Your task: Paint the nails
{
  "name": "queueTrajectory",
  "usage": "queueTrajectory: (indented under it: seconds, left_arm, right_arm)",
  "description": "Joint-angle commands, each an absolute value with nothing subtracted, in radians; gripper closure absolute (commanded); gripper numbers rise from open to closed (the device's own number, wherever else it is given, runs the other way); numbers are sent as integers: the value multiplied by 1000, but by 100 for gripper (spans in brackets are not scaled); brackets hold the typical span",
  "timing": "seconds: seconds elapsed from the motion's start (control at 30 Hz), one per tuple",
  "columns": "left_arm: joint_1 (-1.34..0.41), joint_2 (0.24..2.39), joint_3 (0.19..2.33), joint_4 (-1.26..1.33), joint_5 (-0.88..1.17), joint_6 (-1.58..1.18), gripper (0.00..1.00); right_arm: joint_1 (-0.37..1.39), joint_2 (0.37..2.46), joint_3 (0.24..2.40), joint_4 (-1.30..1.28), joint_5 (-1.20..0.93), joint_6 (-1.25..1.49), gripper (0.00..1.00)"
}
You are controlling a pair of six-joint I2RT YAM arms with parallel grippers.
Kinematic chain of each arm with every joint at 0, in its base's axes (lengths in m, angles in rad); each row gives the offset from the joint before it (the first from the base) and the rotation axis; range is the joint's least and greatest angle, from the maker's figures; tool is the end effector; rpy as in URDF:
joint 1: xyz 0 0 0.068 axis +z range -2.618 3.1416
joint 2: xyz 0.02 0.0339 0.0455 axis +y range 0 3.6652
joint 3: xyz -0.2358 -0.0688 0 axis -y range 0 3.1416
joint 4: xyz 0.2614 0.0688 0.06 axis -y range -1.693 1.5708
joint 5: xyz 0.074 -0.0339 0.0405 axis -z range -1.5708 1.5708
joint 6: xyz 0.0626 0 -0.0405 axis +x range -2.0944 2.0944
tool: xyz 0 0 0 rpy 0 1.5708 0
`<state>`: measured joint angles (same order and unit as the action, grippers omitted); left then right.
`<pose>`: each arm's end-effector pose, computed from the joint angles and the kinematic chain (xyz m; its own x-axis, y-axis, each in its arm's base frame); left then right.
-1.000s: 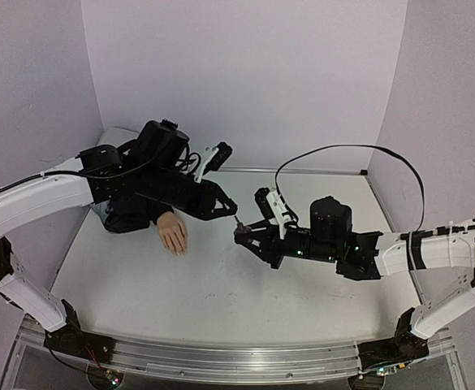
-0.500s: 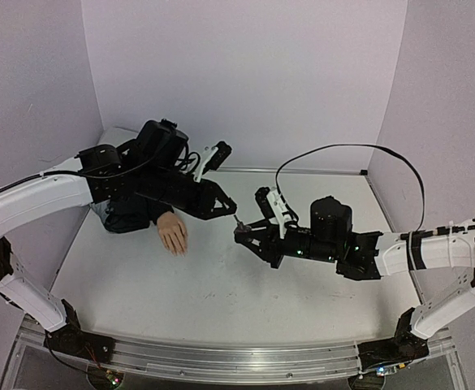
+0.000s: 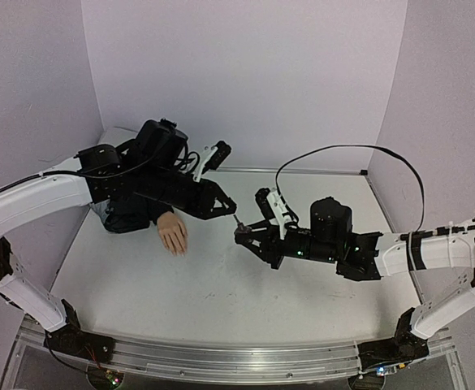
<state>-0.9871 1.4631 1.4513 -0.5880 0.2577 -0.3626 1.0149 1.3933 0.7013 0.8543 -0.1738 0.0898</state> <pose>0.1894 -0.3157 0.3289 -0.6182 0.3136 -0.7207 0.7525 0.5012 -0.4273 0.1764 0.3045 0.2469 0.0018 0.1703 -0.9854 -0.9306 0.3610 0.0607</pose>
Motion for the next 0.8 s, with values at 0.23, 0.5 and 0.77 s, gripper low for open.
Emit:
queueTrajectory:
  seconds: [0.23,0.5,0.77]
  left_arm:
    - [-980,1416,1476,-583,249,-342,100]
    - [-980,1412,1478,-585,244,-342,100]
    - [-956,1390,1464,-585,259,-345,100]
  right_arm:
    - [1015,1344,697,946,-164,95,100]
    - [1014,1335,694,948,-161,95,100]
    - [1015,1291,665,948,-114,93,100]
